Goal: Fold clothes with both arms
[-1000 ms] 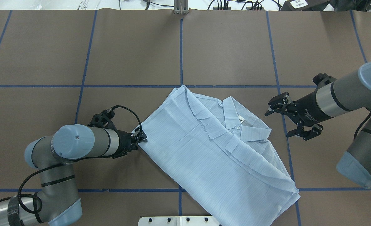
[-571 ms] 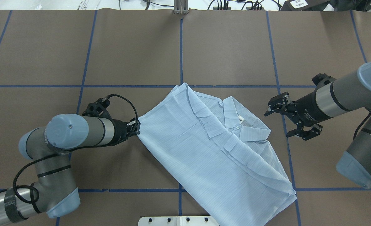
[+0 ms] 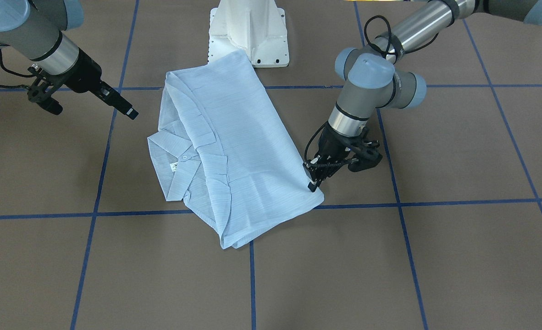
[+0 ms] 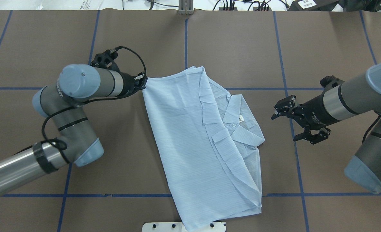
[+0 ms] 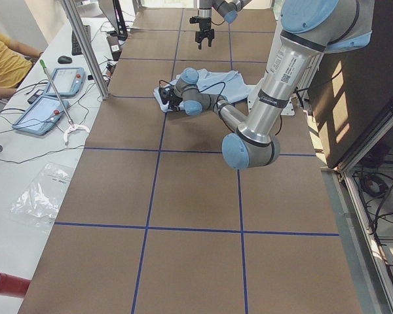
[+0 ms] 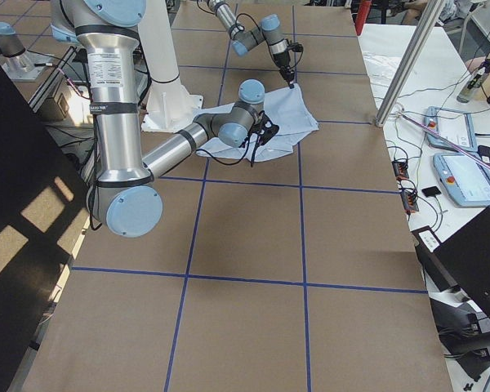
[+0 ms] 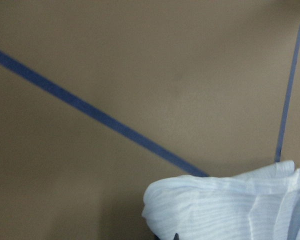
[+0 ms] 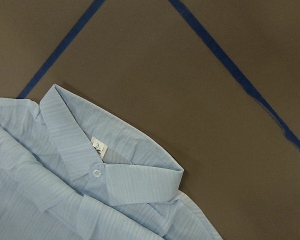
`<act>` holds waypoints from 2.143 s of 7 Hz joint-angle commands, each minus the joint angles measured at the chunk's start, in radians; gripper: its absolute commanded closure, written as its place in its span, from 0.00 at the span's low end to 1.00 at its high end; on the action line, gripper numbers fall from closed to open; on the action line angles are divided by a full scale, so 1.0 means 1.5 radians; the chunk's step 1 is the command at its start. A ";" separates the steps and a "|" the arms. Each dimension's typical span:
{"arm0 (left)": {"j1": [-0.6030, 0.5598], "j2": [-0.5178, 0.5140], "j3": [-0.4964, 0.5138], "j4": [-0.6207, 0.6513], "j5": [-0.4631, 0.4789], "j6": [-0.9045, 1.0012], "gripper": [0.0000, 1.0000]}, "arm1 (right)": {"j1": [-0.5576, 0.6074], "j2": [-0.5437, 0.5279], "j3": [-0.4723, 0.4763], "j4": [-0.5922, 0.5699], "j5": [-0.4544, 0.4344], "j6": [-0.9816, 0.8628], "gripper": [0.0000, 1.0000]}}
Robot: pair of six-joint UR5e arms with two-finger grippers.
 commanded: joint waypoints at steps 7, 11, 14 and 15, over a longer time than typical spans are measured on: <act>-0.075 0.071 -0.008 -0.117 -0.062 0.088 0.11 | -0.191 0.141 -0.037 -0.008 -0.230 -0.003 0.00; -0.104 0.274 -0.173 -0.121 -0.109 0.205 0.10 | -0.300 0.227 -0.036 -0.238 -0.343 -0.418 0.00; -0.104 0.275 -0.177 -0.121 -0.140 0.221 0.10 | -0.396 0.270 -0.045 -0.389 -0.519 -0.544 0.00; -0.104 0.275 -0.184 -0.121 -0.155 0.221 0.10 | -0.416 0.280 -0.045 -0.438 -0.561 -0.603 0.00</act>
